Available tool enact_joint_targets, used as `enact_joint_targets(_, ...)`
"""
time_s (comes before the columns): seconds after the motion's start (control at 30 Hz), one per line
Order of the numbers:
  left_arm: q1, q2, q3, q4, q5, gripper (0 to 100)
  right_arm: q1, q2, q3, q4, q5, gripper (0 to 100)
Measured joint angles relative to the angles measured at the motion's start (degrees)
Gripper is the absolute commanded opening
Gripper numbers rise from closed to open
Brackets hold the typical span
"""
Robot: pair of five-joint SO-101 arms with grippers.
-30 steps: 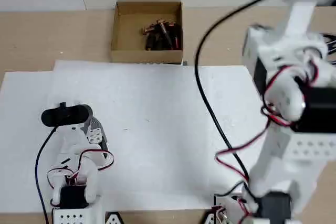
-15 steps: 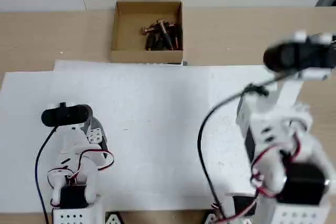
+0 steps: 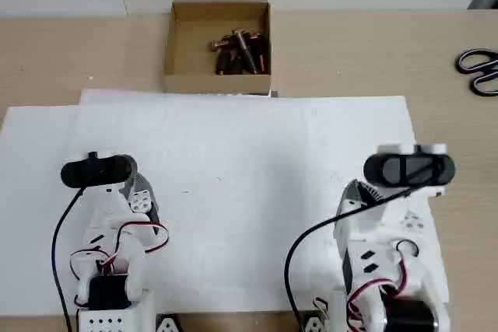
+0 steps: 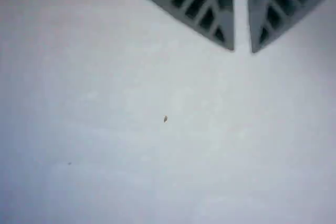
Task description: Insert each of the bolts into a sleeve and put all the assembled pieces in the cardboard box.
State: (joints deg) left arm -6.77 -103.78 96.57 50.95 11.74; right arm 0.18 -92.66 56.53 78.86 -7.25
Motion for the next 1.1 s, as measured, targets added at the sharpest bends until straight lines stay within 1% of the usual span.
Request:
enact_joint_targets(0.13,0.0,0.0,0.0,0.0,0.0,1,0.1,-4.3,7.5,-0.1,0.0,0.2)
enact_joint_targets(0.27,0.0,0.0,0.0,0.0,0.0,1,0.0,-10.2,14.9,-0.3,3.1,0.2)
enact_joint_targets(0.43,0.0,0.0,0.0,0.0,0.0,1,0.0,-10.5,21.7,-1.1,4.9,0.2)
enact_joint_targets(0.9,0.0,0.0,0.0,0.0,0.0,1,-0.1,-10.5,32.8,-1.1,5.0,0.2)
enact_joint_targets(1.1,0.0,0.0,0.0,0.0,0.0,1,-0.1,-10.5,33.3,-1.5,5.2,0.3)
